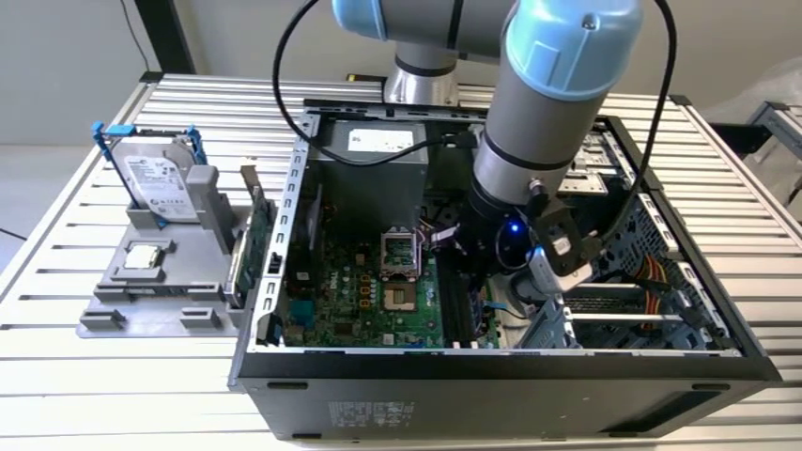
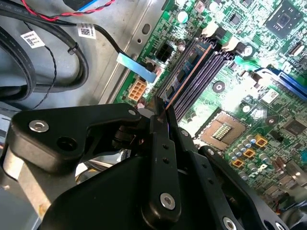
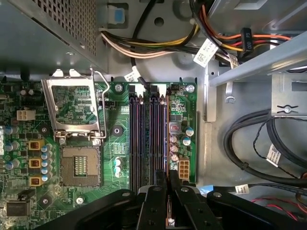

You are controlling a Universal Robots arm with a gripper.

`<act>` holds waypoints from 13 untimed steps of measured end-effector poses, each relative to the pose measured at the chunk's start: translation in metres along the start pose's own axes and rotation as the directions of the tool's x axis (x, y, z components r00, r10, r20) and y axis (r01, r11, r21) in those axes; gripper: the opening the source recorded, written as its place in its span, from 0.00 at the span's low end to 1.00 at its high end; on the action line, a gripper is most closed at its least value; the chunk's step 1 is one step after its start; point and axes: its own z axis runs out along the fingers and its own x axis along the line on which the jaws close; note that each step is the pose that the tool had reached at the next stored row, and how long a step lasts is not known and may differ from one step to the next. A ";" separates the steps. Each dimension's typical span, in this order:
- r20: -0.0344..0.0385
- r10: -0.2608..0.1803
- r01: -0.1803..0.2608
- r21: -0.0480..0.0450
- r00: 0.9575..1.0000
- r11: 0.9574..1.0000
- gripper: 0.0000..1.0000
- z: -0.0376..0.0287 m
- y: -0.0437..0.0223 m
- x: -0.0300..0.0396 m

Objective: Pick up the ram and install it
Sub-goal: 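Insert the ram into the slot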

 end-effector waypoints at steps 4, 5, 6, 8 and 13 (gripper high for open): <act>0.000 0.000 0.000 0.002 1.000 1.000 0.00 0.0011 -0.0002 0.0003; 0.000 0.000 0.000 0.002 1.000 1.000 0.00 0.0013 -0.0003 0.0004; 0.000 0.000 0.000 0.002 1.000 1.000 0.00 0.0016 -0.0002 0.0005; 0.000 0.000 0.000 0.002 1.000 1.000 0.00 0.0021 -0.0003 0.0010; 0.000 0.000 0.000 0.003 1.000 1.000 0.00 0.0043 -0.0003 0.0018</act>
